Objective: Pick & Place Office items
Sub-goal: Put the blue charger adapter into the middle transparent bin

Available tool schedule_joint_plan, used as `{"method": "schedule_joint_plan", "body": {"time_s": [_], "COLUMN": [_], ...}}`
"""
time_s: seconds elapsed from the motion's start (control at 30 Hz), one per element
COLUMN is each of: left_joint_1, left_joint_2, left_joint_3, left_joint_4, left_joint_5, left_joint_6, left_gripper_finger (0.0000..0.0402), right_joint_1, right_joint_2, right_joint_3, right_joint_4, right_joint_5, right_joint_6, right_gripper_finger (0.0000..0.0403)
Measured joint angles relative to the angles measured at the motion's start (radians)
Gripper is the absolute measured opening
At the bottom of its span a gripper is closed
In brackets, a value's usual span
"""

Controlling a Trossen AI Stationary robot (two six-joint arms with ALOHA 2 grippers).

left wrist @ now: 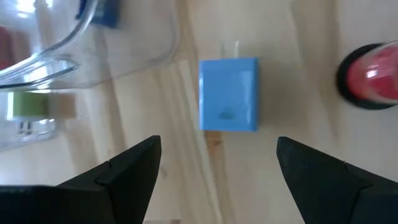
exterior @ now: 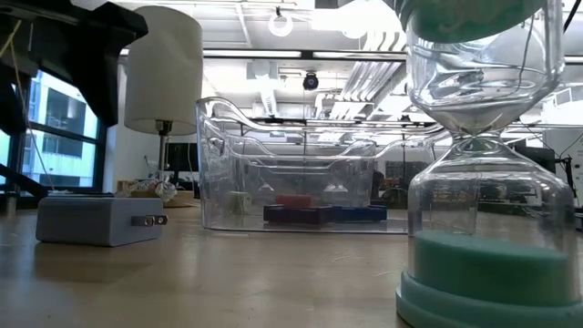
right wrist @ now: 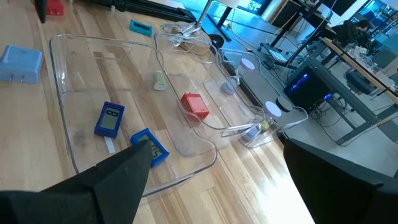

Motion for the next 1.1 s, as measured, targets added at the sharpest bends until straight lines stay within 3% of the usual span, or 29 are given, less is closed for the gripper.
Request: {"method": "schedule_joint_plan", "body": {"time_s": [0.83,1.1], "left_joint_1": [0.006,0.006], "left_joint_2": [0.000,0.000], "left_joint_3": [-0.052,-0.087], "left_joint_4": [0.045,0.132], "left_joint_5": [0.019,0.021], "left_joint_6": [0.076,0.101], "left_gripper_finger": [0.0311,0.0311], "right_joint_1": [0.000,0.000], "right_joint_2": [0.000,0.000], "right_joint_3": [0.000,0.000], "right_joint_4": [0.002,0.003], "right_joint_5": [-0.002,0.001], "right_joint_6": [0.000,0.000], "right_gripper_finger": [0.0355,0.0355]}}
